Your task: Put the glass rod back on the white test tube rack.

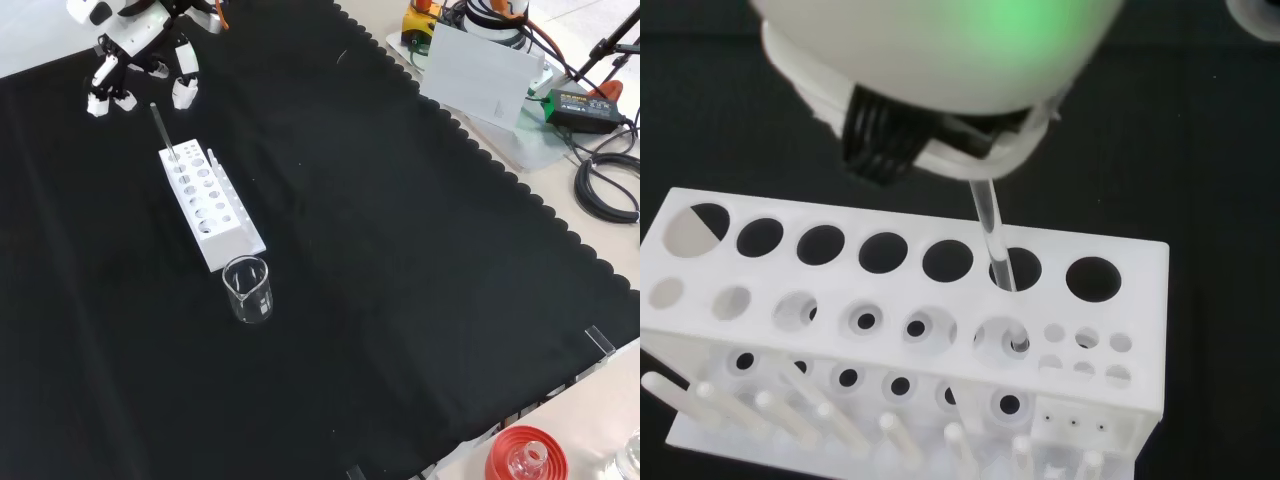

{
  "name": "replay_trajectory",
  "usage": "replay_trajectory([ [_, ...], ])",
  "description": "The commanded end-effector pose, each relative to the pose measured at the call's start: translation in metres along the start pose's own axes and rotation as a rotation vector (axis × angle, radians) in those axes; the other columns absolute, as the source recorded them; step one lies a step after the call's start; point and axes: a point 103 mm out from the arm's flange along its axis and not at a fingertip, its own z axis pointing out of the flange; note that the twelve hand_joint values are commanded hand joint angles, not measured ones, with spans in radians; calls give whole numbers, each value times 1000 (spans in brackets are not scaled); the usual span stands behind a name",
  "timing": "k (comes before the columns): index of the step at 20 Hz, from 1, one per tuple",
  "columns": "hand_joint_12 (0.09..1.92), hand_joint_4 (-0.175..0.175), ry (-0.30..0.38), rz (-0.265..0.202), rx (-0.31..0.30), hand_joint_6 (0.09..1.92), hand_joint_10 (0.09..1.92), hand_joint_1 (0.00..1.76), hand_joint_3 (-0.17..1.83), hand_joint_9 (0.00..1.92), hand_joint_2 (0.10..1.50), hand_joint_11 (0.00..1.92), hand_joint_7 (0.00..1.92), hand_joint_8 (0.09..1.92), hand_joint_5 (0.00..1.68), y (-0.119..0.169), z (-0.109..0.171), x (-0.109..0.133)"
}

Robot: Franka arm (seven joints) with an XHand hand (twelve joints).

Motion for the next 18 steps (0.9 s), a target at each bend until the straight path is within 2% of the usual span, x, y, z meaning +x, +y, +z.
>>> replay_trajectory([
  [1, 422, -110, 2, 12, -17, 466, 87, 1174, 676, 1920, 409, 1920, 730, 820, 198, -3, -5, 0],
  [6, 424, -114, -1, 17, -28, 469, 92, 1174, 672, 1920, 413, 1920, 734, 819, 222, -21, -17, -8],
  [8, 425, -114, -6, 20, -21, 471, 93, 1176, 671, 1920, 414, 1920, 739, 820, 230, -18, -19, -3],
  [11, 427, -116, -55, 33, -1, 474, 92, 1180, 668, 1920, 417, 1920, 746, 819, 242, -16, -23, 3],
  [18, 431, -120, 6, 21, -67, 478, 90, 1183, 661, 1920, 424, 1920, 756, 814, 263, -41, -36, -1],
])
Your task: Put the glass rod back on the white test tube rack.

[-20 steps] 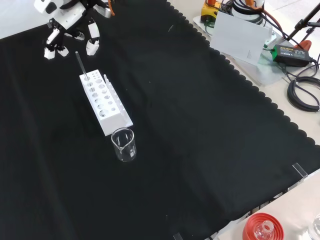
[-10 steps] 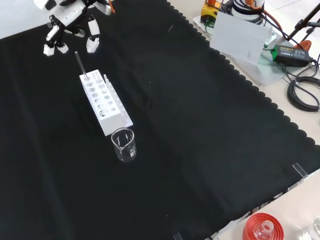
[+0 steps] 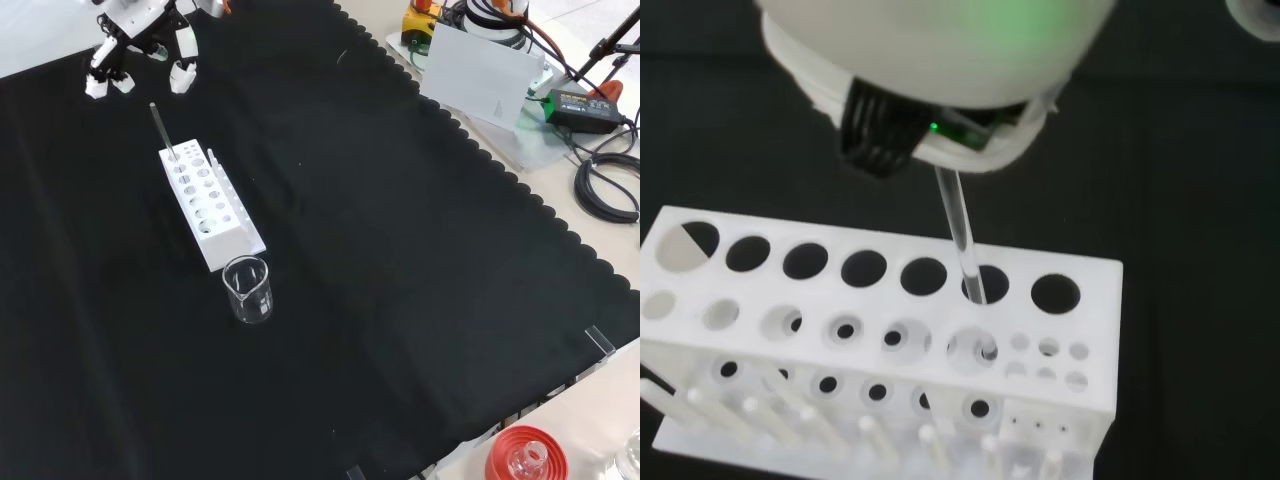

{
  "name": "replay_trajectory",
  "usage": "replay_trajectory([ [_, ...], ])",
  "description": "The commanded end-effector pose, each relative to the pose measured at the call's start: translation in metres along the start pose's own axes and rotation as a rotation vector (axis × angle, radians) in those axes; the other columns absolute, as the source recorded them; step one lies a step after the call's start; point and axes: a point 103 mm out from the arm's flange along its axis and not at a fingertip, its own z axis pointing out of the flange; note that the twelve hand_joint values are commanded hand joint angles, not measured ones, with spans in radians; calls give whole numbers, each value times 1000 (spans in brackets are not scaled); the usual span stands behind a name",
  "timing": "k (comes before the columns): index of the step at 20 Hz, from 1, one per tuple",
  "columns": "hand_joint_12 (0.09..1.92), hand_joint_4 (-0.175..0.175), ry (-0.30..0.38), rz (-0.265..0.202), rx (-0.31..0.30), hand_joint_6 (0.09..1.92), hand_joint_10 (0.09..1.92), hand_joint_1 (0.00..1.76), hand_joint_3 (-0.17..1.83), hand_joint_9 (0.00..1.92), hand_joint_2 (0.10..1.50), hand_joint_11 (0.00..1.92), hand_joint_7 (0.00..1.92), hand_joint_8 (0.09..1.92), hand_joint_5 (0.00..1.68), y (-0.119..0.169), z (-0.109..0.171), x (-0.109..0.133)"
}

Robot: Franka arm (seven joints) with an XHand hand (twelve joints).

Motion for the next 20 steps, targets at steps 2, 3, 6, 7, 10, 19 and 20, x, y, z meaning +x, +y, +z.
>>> replay_trajectory([
  [2, 432, -121, 36, -10, -58, 481, 89, 1184, 660, 1920, 425, 1920, 757, 812, 270, -28, -23, 1],
  [3, 432, -122, 35, -12, -62, 482, 89, 1185, 659, 1920, 426, 1920, 758, 812, 274, -30, -25, 1],
  [6, 434, -123, 31, -15, -71, 486, 87, 1185, 656, 1920, 429, 1920, 760, 809, 284, -32, -29, 0],
  [7, 434, -123, 31, -14, -76, 487, 87, 1186, 655, 1920, 430, 1920, 761, 808, 286, -34, -30, -1],
  [10, 435, -125, 30, -8, -78, 489, 87, 1186, 653, 1920, 432, 1920, 762, 807, 293, -38, -32, -6],
  [19, 438, -126, 21, 4, -74, 501, 87, 1192, 648, 1920, 439, 1920, 763, 802, 314, -40, -34, -4],
  [20, 438, -127, 23, 23, -67, 503, 87, 1193, 648, 1920, 439, 1920, 763, 801, 317, -38, -34, -3],
])
